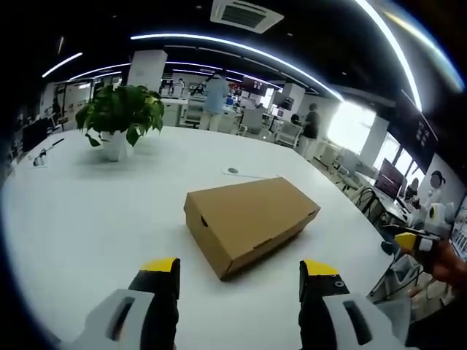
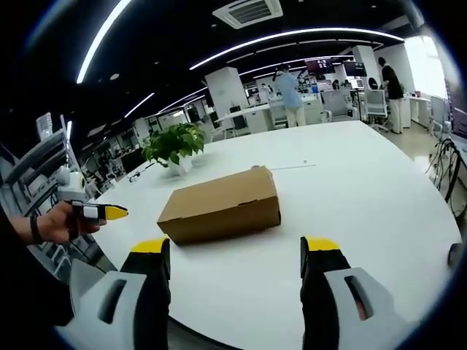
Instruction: Operate the shoe box by opening the lid, removing the specified soft item, and placing it in the target area until the item is outside and the box remains undamaged.
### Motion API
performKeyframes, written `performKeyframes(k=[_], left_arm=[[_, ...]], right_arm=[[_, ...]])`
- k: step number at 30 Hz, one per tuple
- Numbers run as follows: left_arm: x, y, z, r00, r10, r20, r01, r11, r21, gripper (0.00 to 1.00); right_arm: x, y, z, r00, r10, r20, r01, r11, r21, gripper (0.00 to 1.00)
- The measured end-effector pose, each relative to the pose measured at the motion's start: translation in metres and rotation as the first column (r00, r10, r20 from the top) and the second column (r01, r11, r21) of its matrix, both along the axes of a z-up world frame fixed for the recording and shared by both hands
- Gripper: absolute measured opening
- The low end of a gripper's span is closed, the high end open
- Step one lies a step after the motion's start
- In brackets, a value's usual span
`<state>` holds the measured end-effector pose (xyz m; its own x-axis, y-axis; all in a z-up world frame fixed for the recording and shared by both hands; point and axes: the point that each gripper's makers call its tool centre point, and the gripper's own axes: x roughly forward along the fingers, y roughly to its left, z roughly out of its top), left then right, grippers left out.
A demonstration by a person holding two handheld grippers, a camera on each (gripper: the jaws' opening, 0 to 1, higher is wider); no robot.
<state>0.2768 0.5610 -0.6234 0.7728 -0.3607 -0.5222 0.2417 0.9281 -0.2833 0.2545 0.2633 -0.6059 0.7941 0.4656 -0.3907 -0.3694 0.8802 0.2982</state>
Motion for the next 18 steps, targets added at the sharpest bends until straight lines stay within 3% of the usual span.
performKeyframes(k=[18], left_arm=[[0.0004, -0.0019, -0.0004, 1.000, -0.007, 0.001, 0.007, 1.000, -0.002, 0.68]], right_arm=[[-0.0016, -0.0014, 0.0009, 1.000, -0.004, 0.002, 0.004, 1.000, -0.003, 0.69]])
